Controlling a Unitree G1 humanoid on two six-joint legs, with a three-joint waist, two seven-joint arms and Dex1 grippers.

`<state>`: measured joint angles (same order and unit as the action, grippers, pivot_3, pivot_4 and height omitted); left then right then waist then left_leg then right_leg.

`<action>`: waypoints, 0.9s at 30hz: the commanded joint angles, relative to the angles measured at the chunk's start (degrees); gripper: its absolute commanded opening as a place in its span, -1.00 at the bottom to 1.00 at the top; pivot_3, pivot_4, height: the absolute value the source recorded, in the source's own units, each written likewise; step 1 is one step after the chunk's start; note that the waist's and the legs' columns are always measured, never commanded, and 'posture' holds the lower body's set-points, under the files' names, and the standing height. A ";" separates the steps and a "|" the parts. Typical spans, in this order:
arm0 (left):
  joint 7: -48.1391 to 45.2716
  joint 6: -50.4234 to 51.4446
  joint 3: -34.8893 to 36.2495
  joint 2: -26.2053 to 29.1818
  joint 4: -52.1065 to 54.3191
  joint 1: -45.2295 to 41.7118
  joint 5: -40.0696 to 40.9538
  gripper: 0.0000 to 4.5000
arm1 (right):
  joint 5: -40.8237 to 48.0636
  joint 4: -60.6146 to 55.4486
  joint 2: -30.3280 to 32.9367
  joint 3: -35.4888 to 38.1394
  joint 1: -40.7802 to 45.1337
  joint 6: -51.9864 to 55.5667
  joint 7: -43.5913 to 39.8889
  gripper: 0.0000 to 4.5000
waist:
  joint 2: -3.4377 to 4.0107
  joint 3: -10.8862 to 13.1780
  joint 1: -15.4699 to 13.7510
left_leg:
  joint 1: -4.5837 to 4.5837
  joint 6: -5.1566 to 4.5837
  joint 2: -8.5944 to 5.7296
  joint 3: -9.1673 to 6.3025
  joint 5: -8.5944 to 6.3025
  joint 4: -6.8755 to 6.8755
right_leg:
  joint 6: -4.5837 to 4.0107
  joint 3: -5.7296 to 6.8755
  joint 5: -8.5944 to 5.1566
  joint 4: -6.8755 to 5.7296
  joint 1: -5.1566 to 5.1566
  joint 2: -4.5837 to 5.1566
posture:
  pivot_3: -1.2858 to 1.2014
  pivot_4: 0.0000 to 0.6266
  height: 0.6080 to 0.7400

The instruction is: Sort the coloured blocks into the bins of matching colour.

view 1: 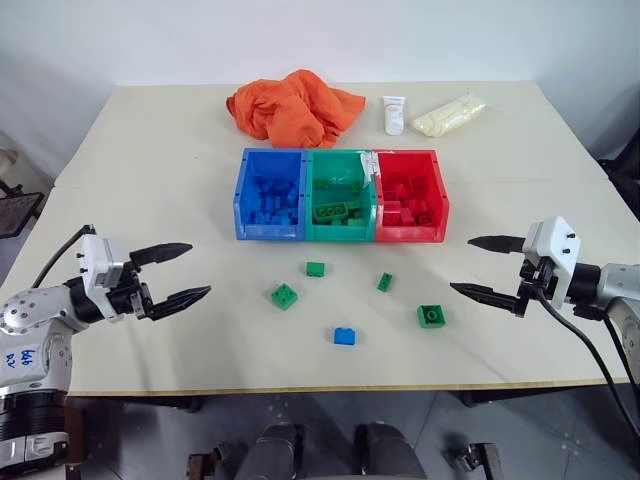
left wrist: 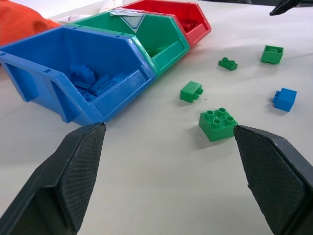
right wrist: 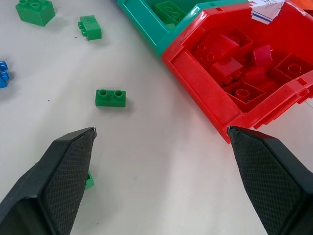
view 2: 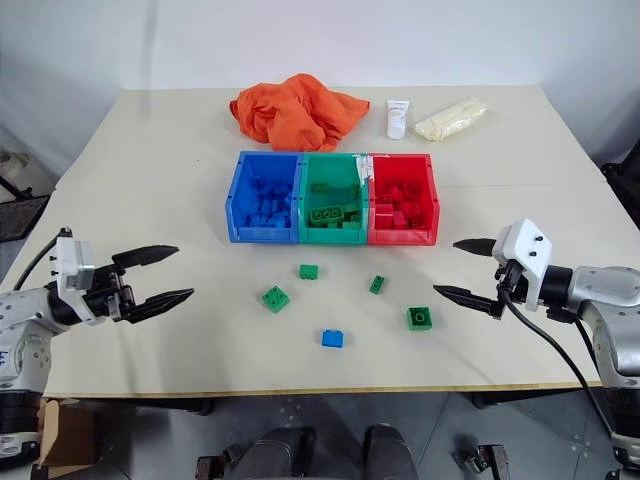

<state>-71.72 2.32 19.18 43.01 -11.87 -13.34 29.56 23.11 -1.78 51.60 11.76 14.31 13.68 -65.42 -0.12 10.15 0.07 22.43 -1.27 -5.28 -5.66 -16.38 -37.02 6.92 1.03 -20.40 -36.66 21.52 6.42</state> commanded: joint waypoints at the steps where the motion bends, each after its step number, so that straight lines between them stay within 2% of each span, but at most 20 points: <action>1: -0.70 -0.52 0.27 0.22 0.08 -1.48 1.03 0.96 | 0.53 -1.88 0.90 2.31 -0.12 -0.51 0.70 1.00 | 0.00 0.00 -0.02 | 0.00 0.00 0.00 0.00 0.00 0.00 | 0.00 0.00 0.00 0.00 0.00 0.00 | 0.03 -0.52 1.00; 5: 1.76 1.33 -0.04 -0.06 -0.33 -2.97 0.40 0.96 | 0.63 -2.78 0.77 2.31 -0.46 0.04 1.57 1.00 | 0.00 0.00 -0.04 | 0.00 0.00 -0.01 0.00 0.00 -0.02 | 0.00 0.00 0.00 -0.01 0.00 0.00 | 0.03 -0.52 1.00; 12: -0.03 3.04 -2.50 0.93 0.70 -2.83 -0.20 0.96 | 0.37 -3.94 3.15 4.09 -4.22 1.86 1.44 1.00 | 0.00 0.00 -0.15 | 0.00 0.00 -0.03 0.00 0.00 -0.02 | 0.00 -0.01 0.00 -0.08 0.01 0.01 | 0.03 -0.52 1.00; 19: -0.98 5.78 -4.60 1.97 0.95 -2.54 -0.64 0.96 | -1.00 -3.22 10.19 13.33 -16.71 2.14 -2.76 1.00 | 0.00 0.00 -0.82 | 0.01 -0.03 -0.02 -0.01 -0.03 0.00 | 0.00 -0.01 0.00 0.02 -0.01 0.00 | 0.03 -0.52 1.00; 25: -2.09 6.42 -4.67 0.99 0.54 -3.36 0.72 0.96 | -0.53 -7.48 11.58 11.98 -18.37 5.18 -3.95 1.00 | 0.01 0.00 0.03 | 0.00 0.01 0.05 0.06 0.00 -0.01 | 0.00 -0.01 0.00 0.07 -0.03 -0.03 | 0.03 -0.52 1.00; 27: -2.18 4.80 -4.60 0.47 0.70 -3.31 0.26 0.96 | -0.23 -8.68 11.12 8.98 -15.82 6.91 -3.21 1.00 | 0.01 0.00 0.02 | 0.00 0.01 0.05 0.05 0.00 -0.01 | 0.00 -0.01 0.00 0.07 -0.03 -0.03 | 0.03 -0.52 1.00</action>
<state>-73.31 8.53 13.97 43.69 -12.12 -16.30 29.02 21.98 -8.14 62.10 22.25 -3.37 19.34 -69.00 -0.12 10.15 0.09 22.42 -1.25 -5.24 -5.61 -16.38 -37.05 6.93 1.01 -20.40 -36.59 21.49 6.39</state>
